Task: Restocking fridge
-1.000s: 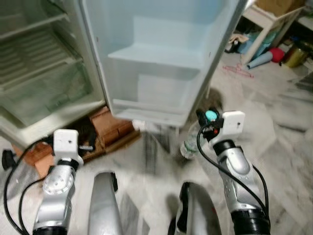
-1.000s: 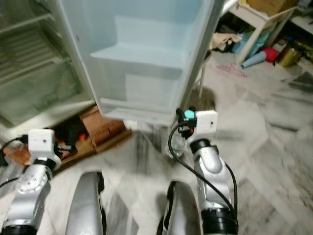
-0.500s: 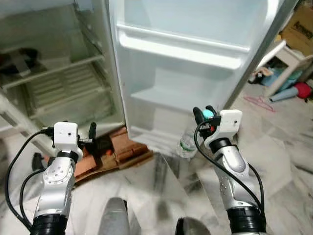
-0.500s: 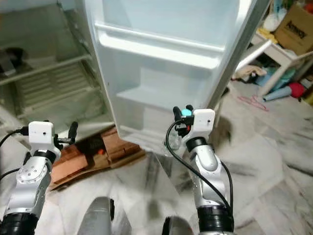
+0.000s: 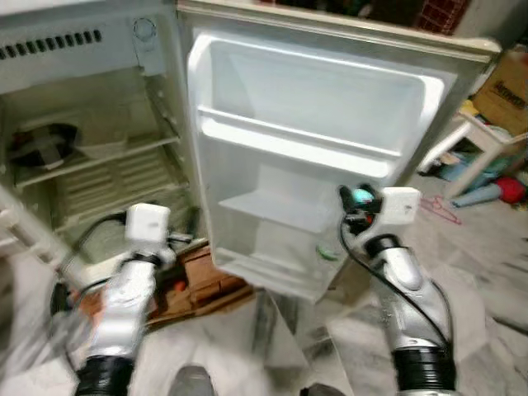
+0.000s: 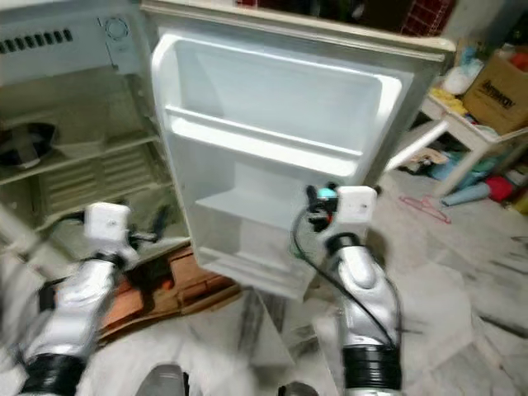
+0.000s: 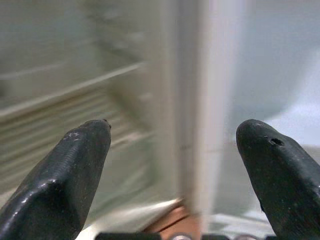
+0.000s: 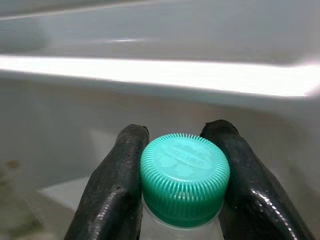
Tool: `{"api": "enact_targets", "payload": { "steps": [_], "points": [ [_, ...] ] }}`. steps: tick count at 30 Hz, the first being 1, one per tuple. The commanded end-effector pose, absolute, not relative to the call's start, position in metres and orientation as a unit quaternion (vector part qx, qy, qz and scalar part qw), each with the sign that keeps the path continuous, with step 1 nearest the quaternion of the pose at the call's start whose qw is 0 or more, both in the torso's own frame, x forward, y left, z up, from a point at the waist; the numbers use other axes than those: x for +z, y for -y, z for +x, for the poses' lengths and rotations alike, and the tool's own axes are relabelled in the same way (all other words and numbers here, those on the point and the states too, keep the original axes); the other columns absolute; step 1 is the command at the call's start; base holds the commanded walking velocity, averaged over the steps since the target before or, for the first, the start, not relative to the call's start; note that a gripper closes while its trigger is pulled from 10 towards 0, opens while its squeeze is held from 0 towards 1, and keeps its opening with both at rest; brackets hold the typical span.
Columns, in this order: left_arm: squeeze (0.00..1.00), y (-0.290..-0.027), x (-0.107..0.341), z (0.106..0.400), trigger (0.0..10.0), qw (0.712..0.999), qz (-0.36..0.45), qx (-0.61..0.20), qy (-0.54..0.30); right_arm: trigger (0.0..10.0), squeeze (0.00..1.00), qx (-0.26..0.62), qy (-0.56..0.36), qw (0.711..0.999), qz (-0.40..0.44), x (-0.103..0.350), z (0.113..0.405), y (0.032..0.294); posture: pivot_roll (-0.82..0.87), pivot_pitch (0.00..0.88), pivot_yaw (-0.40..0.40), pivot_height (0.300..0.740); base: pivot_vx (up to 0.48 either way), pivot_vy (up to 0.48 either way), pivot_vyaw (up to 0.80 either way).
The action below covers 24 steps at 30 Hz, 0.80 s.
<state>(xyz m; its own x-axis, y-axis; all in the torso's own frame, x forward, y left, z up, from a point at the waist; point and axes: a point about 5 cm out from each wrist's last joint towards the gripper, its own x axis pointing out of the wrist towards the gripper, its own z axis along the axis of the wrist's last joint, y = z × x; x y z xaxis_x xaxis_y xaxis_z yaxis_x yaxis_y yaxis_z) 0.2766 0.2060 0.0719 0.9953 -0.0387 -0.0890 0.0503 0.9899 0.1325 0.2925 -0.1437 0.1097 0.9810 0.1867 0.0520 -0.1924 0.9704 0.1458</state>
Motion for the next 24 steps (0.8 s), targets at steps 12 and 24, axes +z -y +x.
{"api": "enact_targets", "payload": {
  "steps": [12, 24],
  "points": [
    [0.0, -0.197, 0.064, 0.277, 10.0, 0.996, 0.064, -0.028, -0.057, 10.0, 0.0, 0.1, 0.019, 0.991, 0.086, 0.115, 0.296, 0.142, 0.06, 0.0, -0.026, 0.74, -0.143, 0.0, 0.0],
    [0.0, -0.195, 0.064, 0.276, 10.0, 0.996, 0.07, -0.029, -0.056, 10.0, 0.0, 0.135, 0.042, 0.986, 0.086, 0.124, 0.295, 0.131, 0.06, 0.0, -0.019, 0.74, -0.307, -0.11, 0.24]
  ]
}}
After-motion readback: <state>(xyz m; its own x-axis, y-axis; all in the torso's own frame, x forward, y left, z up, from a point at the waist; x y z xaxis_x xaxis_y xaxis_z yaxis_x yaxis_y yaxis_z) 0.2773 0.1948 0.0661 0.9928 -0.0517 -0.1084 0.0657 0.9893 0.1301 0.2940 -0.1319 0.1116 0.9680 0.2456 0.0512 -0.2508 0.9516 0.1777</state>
